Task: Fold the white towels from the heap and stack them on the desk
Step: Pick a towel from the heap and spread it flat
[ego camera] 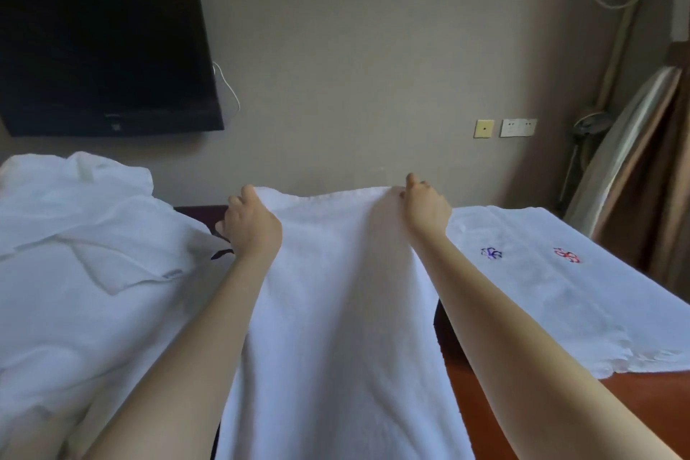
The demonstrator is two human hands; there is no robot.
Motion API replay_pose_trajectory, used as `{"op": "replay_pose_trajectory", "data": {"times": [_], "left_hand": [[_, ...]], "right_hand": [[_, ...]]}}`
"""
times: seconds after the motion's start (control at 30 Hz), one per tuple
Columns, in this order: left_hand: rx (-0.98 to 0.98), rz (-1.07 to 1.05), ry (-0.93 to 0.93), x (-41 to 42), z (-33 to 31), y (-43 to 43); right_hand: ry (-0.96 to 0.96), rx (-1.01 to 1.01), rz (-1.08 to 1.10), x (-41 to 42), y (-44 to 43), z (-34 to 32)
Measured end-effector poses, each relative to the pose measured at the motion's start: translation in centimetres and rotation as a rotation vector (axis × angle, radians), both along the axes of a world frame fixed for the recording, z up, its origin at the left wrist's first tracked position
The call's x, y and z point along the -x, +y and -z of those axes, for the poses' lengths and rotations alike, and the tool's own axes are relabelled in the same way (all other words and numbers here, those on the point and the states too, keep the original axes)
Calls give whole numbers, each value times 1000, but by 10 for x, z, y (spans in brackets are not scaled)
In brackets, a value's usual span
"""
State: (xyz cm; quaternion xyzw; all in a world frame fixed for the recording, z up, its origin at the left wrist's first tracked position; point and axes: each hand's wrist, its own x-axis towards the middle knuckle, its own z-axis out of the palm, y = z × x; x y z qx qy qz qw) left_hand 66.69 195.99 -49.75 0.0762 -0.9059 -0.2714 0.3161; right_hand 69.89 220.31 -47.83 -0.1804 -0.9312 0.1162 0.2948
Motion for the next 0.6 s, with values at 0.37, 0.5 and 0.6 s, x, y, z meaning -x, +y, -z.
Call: {"op": "replay_pose_trajectory", "data": {"times": [0.37, 0.5, 0.6], "left_hand": [[299, -33, -144, 65, 95, 6], [391, -61, -423, 78, 130, 6], [527, -35, -490, 79, 143, 6]], "right_hand": [[-271, -193, -94, 81, 9, 104], [-355, -159, -161, 91, 9, 144], [-360, -80, -225, 91, 8, 160]]}}
